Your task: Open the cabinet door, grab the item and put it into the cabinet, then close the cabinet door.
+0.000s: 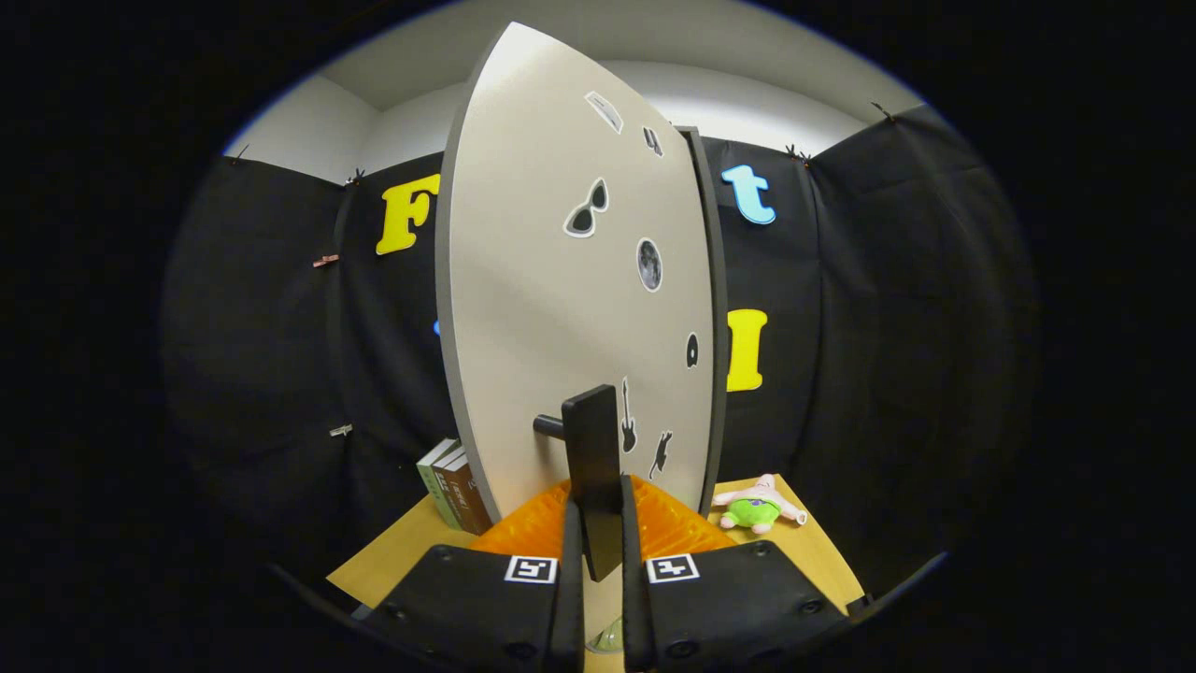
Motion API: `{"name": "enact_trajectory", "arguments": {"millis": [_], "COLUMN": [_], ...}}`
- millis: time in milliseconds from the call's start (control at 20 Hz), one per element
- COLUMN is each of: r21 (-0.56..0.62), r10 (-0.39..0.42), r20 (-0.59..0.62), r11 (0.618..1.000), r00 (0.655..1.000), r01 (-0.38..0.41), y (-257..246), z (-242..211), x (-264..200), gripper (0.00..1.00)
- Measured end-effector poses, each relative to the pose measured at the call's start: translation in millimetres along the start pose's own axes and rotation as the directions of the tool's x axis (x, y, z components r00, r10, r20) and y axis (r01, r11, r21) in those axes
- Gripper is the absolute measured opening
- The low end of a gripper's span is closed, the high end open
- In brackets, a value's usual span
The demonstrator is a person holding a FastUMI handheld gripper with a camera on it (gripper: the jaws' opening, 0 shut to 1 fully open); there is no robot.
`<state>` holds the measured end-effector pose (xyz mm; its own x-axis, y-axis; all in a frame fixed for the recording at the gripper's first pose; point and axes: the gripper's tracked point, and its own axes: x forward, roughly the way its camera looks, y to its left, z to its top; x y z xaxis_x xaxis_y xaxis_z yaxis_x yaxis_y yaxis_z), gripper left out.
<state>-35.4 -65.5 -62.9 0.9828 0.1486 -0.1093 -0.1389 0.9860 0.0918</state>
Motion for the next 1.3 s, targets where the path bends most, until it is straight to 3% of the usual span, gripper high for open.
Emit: {"name": "enact_trajectory", "arguments": {"millis": [800,950,1300], "r21": [0.012,0.013,-0.002], "r10": [-0.221,-0.273,-0.377], "r20": [0.034,0.039,0.078], "r11": [0.975,0.962,0.926], "r00": [0.975,0.961,0.923], "r01": [0.220,0.273,0.378], "y": [-97,-120,-152], "z": [8,9,20], "x": [-35,-43,-68], "gripper": [0.19,0.13,0.13]}}
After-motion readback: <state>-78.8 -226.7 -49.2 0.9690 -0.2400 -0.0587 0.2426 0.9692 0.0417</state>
